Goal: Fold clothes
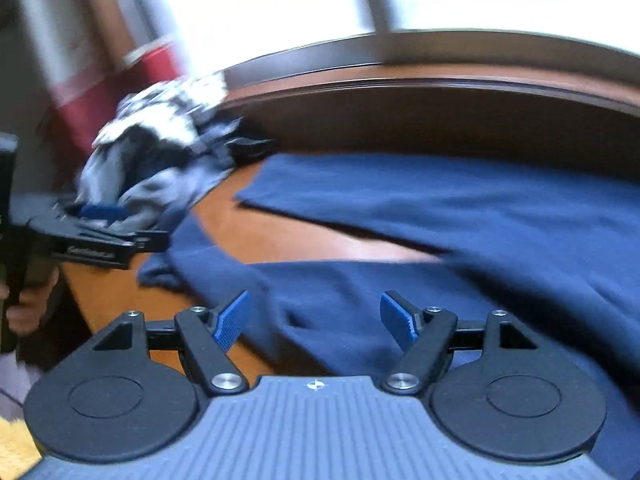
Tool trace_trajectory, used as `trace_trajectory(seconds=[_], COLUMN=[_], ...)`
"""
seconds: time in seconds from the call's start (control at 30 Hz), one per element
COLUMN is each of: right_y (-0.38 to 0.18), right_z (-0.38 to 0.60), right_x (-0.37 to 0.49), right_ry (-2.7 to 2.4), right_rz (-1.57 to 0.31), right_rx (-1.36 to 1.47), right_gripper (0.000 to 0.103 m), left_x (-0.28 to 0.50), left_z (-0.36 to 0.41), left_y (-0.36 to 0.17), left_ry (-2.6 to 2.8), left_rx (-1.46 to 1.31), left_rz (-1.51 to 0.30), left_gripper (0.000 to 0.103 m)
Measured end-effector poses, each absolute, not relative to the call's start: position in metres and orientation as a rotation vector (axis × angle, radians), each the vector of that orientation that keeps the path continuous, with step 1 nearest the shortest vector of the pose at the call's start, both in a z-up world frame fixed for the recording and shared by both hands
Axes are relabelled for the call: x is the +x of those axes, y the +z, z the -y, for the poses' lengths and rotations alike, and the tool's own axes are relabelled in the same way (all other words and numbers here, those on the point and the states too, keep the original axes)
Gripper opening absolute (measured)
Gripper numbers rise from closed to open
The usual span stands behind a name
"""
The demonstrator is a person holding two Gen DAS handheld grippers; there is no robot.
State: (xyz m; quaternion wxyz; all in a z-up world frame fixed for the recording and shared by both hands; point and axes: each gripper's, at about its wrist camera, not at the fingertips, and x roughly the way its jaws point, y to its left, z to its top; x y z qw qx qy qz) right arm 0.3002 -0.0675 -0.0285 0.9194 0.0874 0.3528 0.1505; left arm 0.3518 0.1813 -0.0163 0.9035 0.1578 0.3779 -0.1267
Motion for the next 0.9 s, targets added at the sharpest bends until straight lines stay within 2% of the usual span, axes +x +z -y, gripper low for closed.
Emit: trace_trajectory(seconds=[0.17,0.23,0.3,0.33,0.53,0.77,0.9], right_y=[-0.044,-0.050,-0.053,-0.053,-0.036,-0.052,-0.041], right_z=[0.027,0.017,0.010,0.006,-0.011,-0.057,-0.056], right_x=[0.351,0.367,0.375,0.377,0.335,0.285,0.274], right_ry=[0.400,0.413,0.428,0.437,0.583,0.596,0.559], right_rz=[-0.799,-0.817,-0.847,-0.863,-0.862,-0.960,-0.900], right_rx=[0.140,0.167,0.198,0.211,0.225,0.088,0.133], right_gripper=[0.074,0.066,0.047,0.044,0.045,0.049,0.056], left_x=[0.354,0.356,0.357,0.357,0.366,0.376,0.370], left_z=[-0.217,-0.231,-0.245,-0.252,-0.285,-0.295,-0.298], left_y=[-0.019,-0.020,-0.021,-0.022,-0.027,-0.029,-0.028], left_ry=[-0.245,-0.238,-0.232,-0.228,-0.231,-0.284,-0.292], left_rx=[0.295,0.283,0.271,0.264,0.265,0.329,0.333], left_rz=[-0.803,-0.812,-0.821,-0.825,-0.843,-0.810,-0.795], left_gripper=[0.091,0.092,0.092,0.092,0.092,0.092,0.092])
